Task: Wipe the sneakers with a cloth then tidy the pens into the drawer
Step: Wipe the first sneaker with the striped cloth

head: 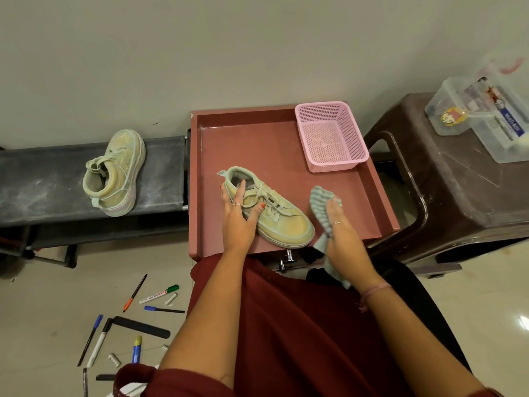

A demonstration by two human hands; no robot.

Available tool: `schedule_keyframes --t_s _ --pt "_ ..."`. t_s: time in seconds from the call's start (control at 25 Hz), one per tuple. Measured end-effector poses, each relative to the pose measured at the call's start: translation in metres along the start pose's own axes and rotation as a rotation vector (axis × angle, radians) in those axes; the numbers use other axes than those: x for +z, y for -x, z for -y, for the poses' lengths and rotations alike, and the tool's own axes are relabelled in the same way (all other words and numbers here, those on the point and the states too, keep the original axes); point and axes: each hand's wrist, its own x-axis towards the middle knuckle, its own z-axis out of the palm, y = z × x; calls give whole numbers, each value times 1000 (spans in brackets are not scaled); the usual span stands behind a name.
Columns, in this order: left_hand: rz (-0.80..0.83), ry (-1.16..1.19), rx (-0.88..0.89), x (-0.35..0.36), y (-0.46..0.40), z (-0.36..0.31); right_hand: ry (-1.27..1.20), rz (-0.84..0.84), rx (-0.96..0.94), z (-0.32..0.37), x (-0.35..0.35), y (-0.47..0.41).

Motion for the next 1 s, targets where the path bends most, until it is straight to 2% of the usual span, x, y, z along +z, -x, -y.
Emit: schedule_keyframes --t_s 0.08,0.12,0.24,0.32,0.44,0.56,0.64,0.72,0.8,0.92,1.0 --pt "-10 -2 5 1 0 1 191 71 -96 10 28 6" --pt "-15 2 6 1 0 1 307 52 -158 12 45 14" --pt "-25 20 -7 2 -1 1 522 7 -177 15 70 38" --pt "-19 13 -13 2 -1 0 462 76 -164 13 71 52" --pt "45 63 -13 0 1 0 108 172 -105 8 36 59" --pt "88 142 -46 -6 4 -2 -149 13 67 13 -10 47" --pt "-23 177 -68 0 14 -11 -275 -112 184 11 -29 28" --pt "-147 355 -164 16 34 -22 -256 -128 171 5 -33 8" --pt "-129 550 -337 39 55 -23 -278 -22 100 0 -22 -8" --pt "-72 463 -504 63 68 -9 -212 207 58 -1 15 -15" --pt "-97 515 -532 67 67 -2 -137 193 79 1 35 -8"
